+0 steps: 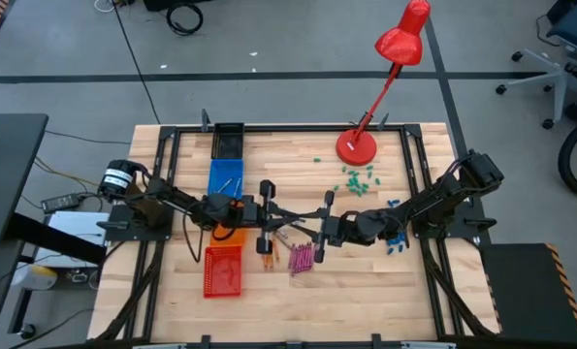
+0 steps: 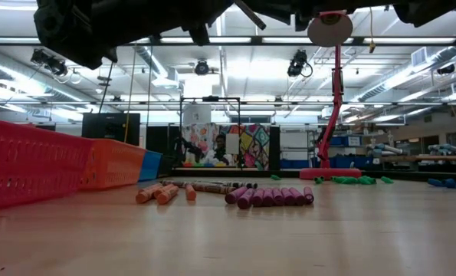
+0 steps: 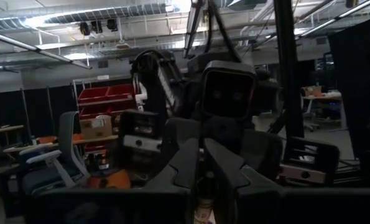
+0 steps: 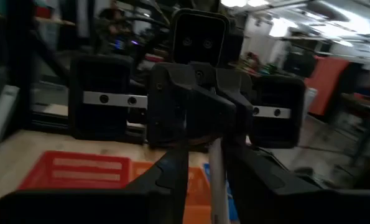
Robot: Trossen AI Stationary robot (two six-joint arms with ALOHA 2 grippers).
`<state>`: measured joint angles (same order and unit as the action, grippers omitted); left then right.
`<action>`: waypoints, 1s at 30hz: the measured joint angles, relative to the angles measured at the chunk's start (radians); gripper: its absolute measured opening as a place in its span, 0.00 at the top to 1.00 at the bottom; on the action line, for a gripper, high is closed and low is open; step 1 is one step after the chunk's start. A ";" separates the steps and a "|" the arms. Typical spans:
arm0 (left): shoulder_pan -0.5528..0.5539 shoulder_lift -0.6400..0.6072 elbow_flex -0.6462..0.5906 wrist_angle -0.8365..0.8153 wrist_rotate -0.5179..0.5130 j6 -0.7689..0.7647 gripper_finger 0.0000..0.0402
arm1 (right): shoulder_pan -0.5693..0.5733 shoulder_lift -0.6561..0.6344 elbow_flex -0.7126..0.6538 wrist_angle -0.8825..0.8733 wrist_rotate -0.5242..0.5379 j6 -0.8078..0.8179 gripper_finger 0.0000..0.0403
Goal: Sort crayons
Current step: Put the black crayon into the blue bin
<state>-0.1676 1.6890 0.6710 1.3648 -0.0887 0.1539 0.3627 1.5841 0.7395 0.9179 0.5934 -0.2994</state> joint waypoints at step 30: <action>0.068 -0.379 -0.026 -0.820 -0.386 -0.127 0.92 | -0.041 -0.034 0.001 -0.316 0.136 0.121 0.64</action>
<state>-0.0998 1.3103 0.6449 0.5448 -0.4747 0.0266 0.3222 1.5497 0.7404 0.6017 0.7291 -0.1786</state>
